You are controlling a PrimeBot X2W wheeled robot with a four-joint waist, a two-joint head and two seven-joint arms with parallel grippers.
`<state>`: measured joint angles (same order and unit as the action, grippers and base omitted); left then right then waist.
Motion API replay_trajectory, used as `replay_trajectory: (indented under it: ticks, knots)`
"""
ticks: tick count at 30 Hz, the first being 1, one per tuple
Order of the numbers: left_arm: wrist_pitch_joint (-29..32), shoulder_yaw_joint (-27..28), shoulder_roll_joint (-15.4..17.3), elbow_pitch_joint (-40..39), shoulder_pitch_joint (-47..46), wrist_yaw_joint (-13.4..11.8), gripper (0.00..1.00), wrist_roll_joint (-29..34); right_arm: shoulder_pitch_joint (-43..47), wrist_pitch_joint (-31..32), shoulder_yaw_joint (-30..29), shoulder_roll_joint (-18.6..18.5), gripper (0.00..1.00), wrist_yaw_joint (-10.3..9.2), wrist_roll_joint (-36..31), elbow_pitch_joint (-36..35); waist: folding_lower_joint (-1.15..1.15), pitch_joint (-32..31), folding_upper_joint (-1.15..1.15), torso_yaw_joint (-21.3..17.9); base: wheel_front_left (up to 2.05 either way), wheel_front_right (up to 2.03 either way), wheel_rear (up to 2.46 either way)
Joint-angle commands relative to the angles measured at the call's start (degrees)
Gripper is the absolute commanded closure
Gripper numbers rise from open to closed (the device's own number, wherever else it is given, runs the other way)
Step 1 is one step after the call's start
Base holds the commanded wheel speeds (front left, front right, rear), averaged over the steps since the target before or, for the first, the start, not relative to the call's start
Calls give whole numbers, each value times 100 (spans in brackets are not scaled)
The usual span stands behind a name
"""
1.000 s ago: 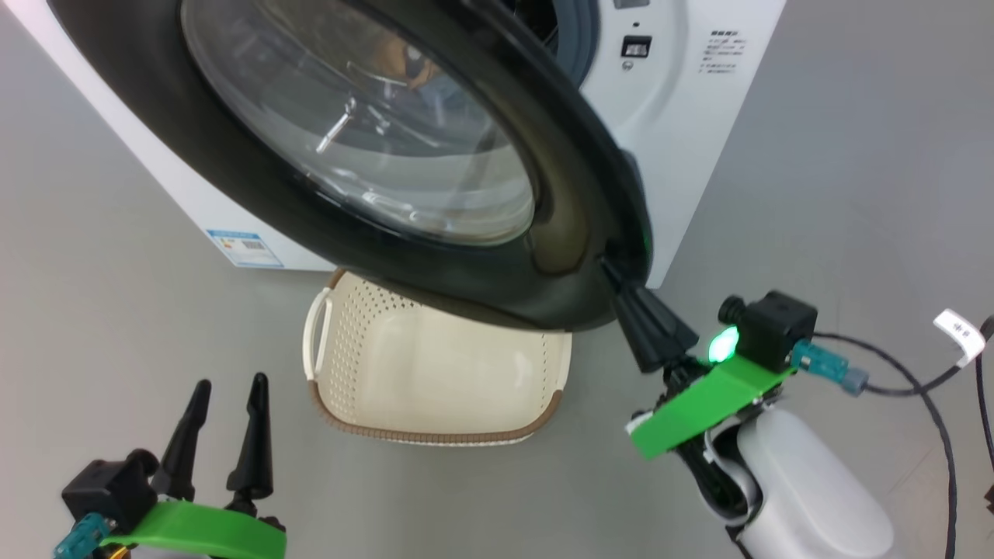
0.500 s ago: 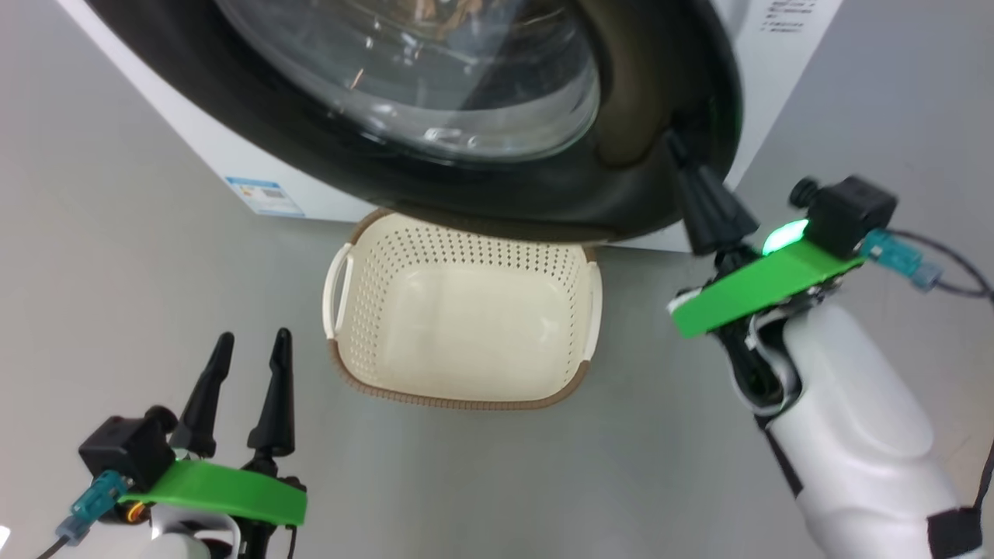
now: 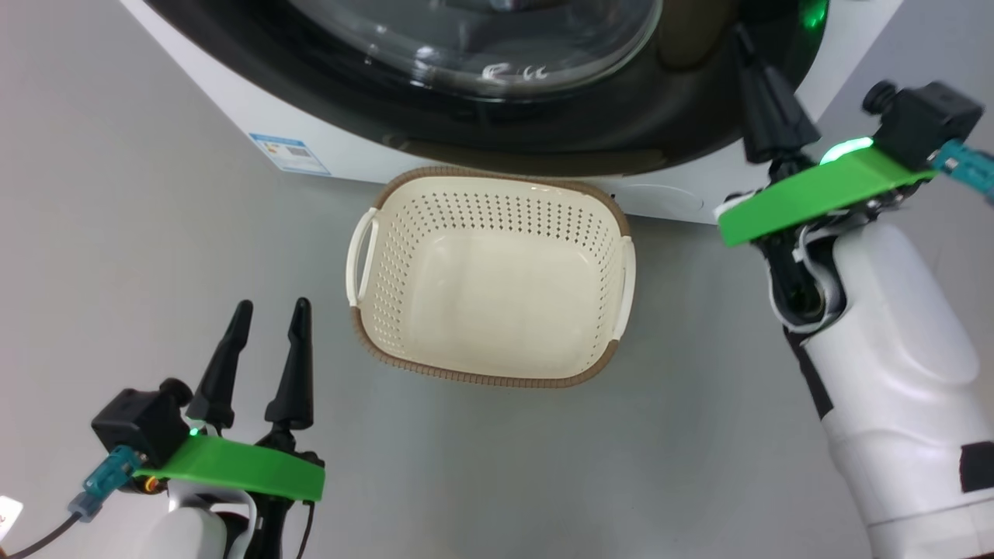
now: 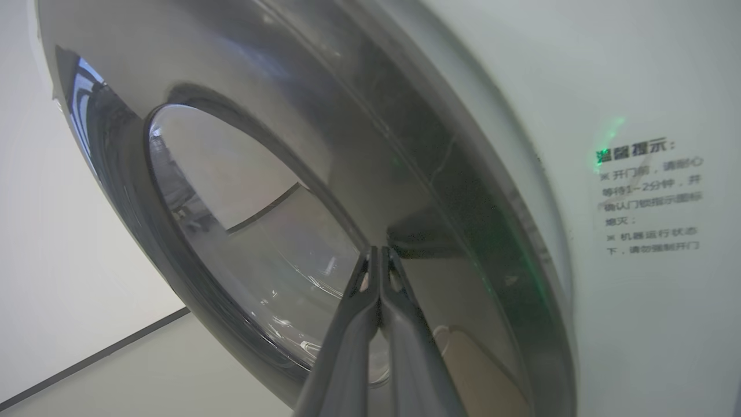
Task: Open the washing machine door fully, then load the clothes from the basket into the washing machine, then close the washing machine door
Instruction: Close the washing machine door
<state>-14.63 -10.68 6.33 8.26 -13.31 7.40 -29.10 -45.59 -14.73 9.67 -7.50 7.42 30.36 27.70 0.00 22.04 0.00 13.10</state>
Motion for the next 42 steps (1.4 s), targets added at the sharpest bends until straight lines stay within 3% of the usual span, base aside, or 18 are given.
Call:
replay_trajectory:
  ticks: [1, 11, 18, 22, 23, 24, 25, 42]
  knots:
    - [-37, 171, 121, -146, -127, 9, 0, -10, -156, -27, 3, 81, 100, 7, -59, -121, 0, 49, 0, 40, 0, 0, 0]
    - [-37, 94, 134, -195, -259, 9, 0, -14, -561, -27, -415, 60, 100, 7, -87, -40, 0, 213, 0, 139, 0, 0, 0]
    - [-37, 131, 152, -163, -219, 9, 0, 1, -372, -27, -97, 77, 100, 7, -95, -70, 0, 114, 0, 82, 0, 0, 0]
    - [-37, 177, 183, -104, -138, 9, 0, 14, -91, -27, 123, 35, 55, 7, -12, -119, 0, -39, 0, 4, 0, 0, 0]
    - [-37, 191, 193, -89, -114, 9, 0, 21, 0, -27, 168, 26, 33, 7, 2, -131, 0, -81, 0, -20, 0, 0, 0]
    - [-37, 204, 202, -75, -90, 9, 0, 29, 92, -27, 208, 16, 4, 7, 14, -154, 0, -123, 0, -42, 0, 0, 0]
    - [-37, 216, 211, -60, -66, 9, 0, 36, 186, -27, 241, 13, 0, 7, 35, -181, 0, -164, 0, -64, 0, 0, 0]
    - [-37, 475, 467, 129, 410, 9, 0, 118, 1680, -27, 452, -172, 0, 7, 58, -267, 0, -911, 0, -652, 1, -1, 0]
